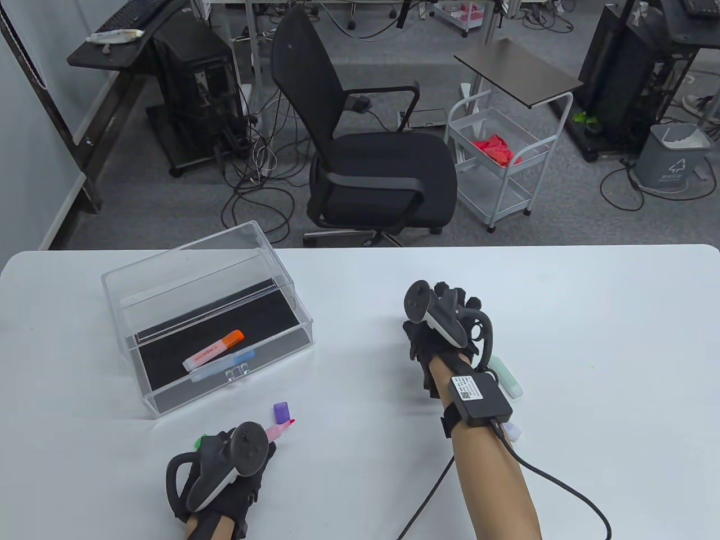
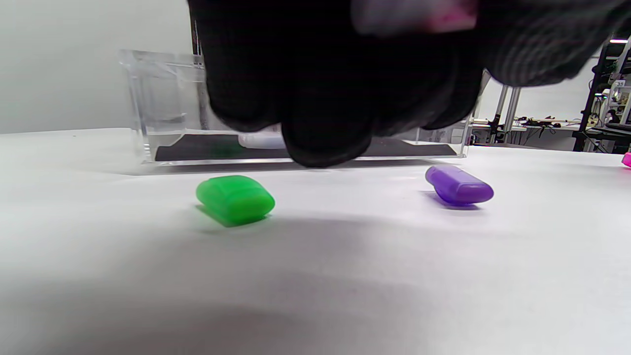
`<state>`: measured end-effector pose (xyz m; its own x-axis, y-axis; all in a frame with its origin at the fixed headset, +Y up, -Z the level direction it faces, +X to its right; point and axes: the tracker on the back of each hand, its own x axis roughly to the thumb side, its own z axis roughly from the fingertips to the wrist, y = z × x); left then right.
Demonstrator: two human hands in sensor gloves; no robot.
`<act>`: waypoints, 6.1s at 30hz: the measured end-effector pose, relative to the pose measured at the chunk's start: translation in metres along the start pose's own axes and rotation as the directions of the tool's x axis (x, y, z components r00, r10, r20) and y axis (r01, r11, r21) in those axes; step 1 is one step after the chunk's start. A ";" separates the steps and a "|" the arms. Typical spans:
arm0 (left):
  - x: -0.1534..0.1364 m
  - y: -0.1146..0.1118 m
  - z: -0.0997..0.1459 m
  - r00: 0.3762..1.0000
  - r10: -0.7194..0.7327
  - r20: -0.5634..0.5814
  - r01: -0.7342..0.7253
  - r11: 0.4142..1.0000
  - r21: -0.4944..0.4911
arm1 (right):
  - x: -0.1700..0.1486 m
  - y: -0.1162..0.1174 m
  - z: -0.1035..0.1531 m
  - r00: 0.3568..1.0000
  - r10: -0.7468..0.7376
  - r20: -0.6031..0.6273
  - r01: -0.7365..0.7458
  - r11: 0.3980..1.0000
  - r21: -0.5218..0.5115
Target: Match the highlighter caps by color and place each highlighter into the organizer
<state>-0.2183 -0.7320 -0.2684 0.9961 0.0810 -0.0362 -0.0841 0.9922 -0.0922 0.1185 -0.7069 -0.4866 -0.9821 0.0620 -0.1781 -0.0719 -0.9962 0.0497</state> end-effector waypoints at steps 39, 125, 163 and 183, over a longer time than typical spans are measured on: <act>-0.004 -0.001 -0.002 1.000 0.002 -0.029 -0.002 1.000 -0.012 | 0.005 0.042 -0.053 0.987 0.149 -0.067 -0.137 0.978 0.155; 0.081 -0.022 0.010 0.933 -0.176 0.314 0.188 0.982 -0.008 | 0.004 0.043 0.216 0.802 -0.344 0.488 0.261 0.937 0.233; 0.089 -0.017 0.018 0.915 -0.147 0.376 0.164 0.986 -0.013 | 0.042 0.041 0.256 0.726 -0.083 0.683 0.130 0.991 -0.017; 0.065 -0.017 0.007 0.967 -0.097 0.237 0.104 0.994 -0.017 | 0.017 0.045 0.236 0.817 -0.234 0.527 0.212 0.972 0.102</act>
<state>-0.1524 -0.7434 -0.2618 0.9777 0.0047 0.2101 0.0193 0.9935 -0.1119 0.0575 -0.7357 -0.2555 -0.8777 0.3159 0.3605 -0.2958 -0.9488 0.1112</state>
